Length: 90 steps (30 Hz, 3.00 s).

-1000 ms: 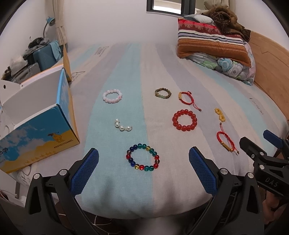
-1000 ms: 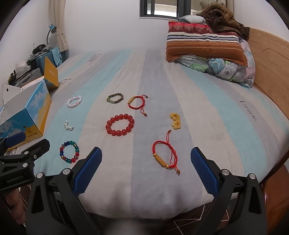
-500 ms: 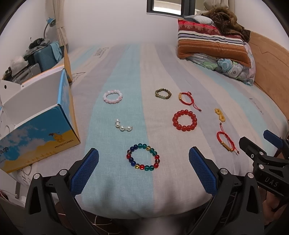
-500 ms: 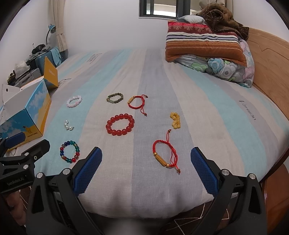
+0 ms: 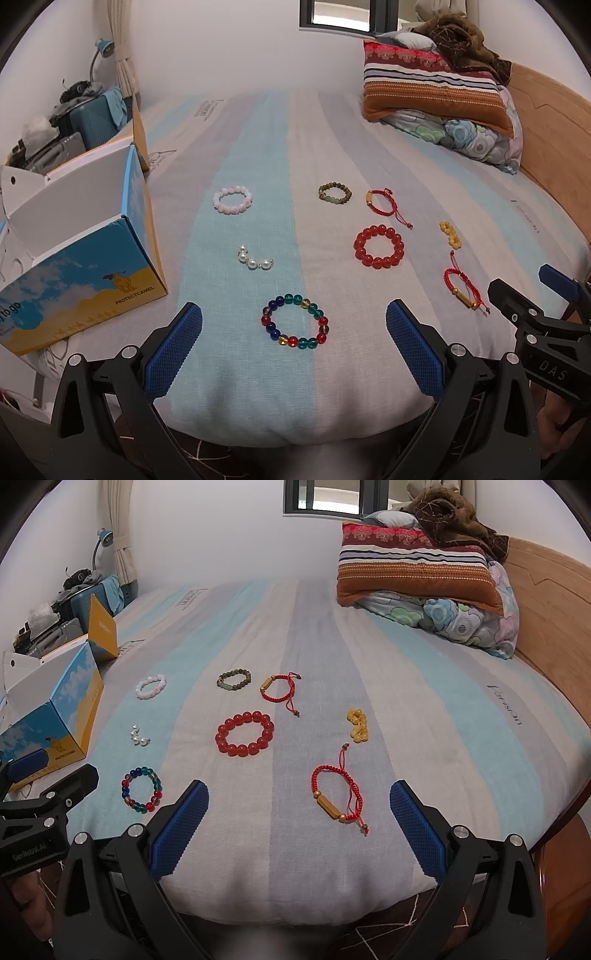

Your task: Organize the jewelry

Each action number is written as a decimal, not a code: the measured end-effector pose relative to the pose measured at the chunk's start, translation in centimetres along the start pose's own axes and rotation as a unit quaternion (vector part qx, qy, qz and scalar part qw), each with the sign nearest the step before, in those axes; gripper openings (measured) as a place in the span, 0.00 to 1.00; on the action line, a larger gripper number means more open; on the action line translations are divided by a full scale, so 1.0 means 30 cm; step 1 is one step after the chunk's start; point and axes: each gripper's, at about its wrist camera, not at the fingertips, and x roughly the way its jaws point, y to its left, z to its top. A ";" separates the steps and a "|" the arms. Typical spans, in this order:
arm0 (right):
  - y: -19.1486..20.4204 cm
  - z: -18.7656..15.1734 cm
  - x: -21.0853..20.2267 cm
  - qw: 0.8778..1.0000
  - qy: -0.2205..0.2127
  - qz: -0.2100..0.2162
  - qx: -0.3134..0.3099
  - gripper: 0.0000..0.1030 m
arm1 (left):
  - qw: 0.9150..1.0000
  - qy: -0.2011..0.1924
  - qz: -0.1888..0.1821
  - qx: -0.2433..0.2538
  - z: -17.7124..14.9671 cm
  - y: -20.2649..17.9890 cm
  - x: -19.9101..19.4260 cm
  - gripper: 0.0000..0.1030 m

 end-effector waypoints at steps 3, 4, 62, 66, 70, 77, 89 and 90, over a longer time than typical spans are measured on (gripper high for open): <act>0.000 0.000 -0.001 1.000 0.000 0.000 0.000 0.92 | 1.000 0.001 0.000 -0.001 0.001 0.002 0.002 0.95; 0.000 0.000 -0.001 1.000 0.000 0.000 -0.001 0.92 | 1.000 0.001 0.000 -0.001 0.001 0.002 0.002 0.95; -0.141 -0.094 0.420 0.997 0.074 0.010 0.013 0.53 | 0.998 0.055 -0.020 -0.005 -0.096 0.020 0.405 0.61; -0.131 -0.099 0.417 0.997 0.075 0.013 0.008 0.41 | 0.998 0.064 -0.022 -0.001 -0.097 0.016 0.398 0.46; -0.128 -0.102 0.416 0.997 0.075 0.021 0.009 0.32 | 0.997 0.072 -0.029 0.002 -0.102 0.015 0.390 0.27; -0.109 -0.102 0.406 0.997 0.071 0.016 -0.002 0.12 | 0.995 0.080 -0.052 0.000 -0.098 0.031 0.371 0.16; -0.130 -0.082 0.362 0.998 0.065 0.025 0.007 0.11 | 0.994 0.087 -0.068 -0.006 -0.077 0.037 0.346 0.08; -0.130 -0.081 0.359 0.998 0.064 0.026 0.007 0.11 | 0.994 0.086 -0.068 -0.005 -0.074 0.036 0.343 0.08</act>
